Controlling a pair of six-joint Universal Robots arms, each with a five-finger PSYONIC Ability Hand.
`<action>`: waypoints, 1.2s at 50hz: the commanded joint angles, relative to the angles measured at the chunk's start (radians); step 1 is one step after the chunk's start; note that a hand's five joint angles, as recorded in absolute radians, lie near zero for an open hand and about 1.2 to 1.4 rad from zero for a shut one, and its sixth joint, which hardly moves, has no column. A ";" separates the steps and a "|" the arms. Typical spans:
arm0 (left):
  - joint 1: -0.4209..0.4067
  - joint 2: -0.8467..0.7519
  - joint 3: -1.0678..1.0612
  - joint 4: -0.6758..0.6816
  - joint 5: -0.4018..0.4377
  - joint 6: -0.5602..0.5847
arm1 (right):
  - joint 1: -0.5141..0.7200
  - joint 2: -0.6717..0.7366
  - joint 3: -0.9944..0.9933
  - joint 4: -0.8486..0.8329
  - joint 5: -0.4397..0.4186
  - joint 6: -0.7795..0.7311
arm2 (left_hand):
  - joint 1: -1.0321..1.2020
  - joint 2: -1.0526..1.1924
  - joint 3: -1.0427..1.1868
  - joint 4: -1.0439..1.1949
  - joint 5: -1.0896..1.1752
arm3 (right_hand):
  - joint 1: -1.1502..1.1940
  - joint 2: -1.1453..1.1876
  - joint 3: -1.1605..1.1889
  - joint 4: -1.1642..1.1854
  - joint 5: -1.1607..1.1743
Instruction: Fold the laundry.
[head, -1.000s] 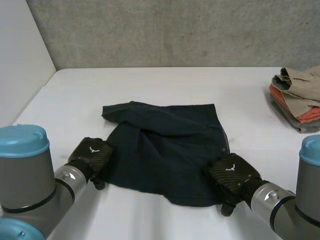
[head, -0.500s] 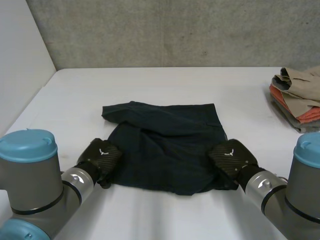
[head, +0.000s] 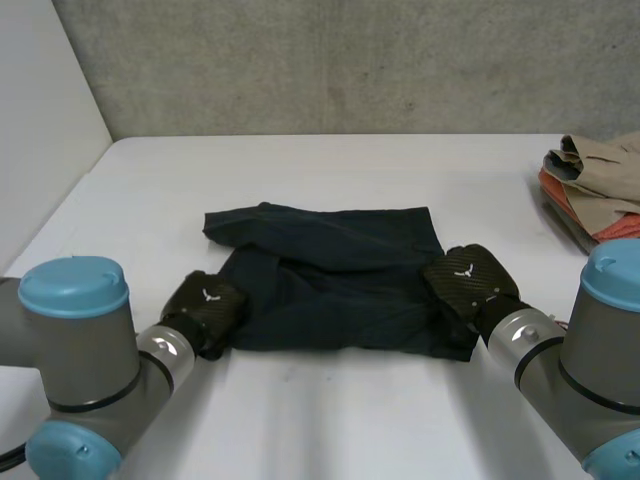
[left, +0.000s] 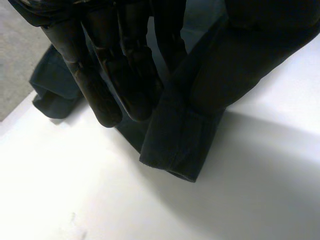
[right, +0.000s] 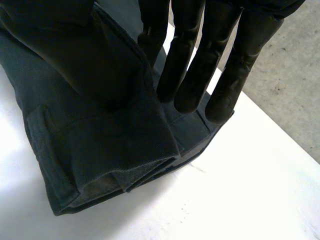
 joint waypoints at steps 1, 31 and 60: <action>0.007 0.029 0.042 0.006 -0.008 -0.016 | -0.003 0.001 -0.036 0.066 0.003 0.047 | 0.274 0.206 0.213 0.203 0.237 | -0.258 -0.446 -0.469 -0.474 -0.436; -0.003 0.063 0.193 -0.156 -0.013 -0.108 | -0.012 0.029 -0.019 0.220 -0.067 0.076 | 0.274 0.206 0.213 0.203 0.237 | 0.425 0.237 0.215 0.209 0.248; -0.008 0.433 0.056 -0.548 -0.004 0.058 | -0.063 -0.191 -0.240 0.694 -0.060 -0.324 | 0.274 0.206 0.213 0.203 0.237 | 0.425 0.237 0.215 0.209 0.248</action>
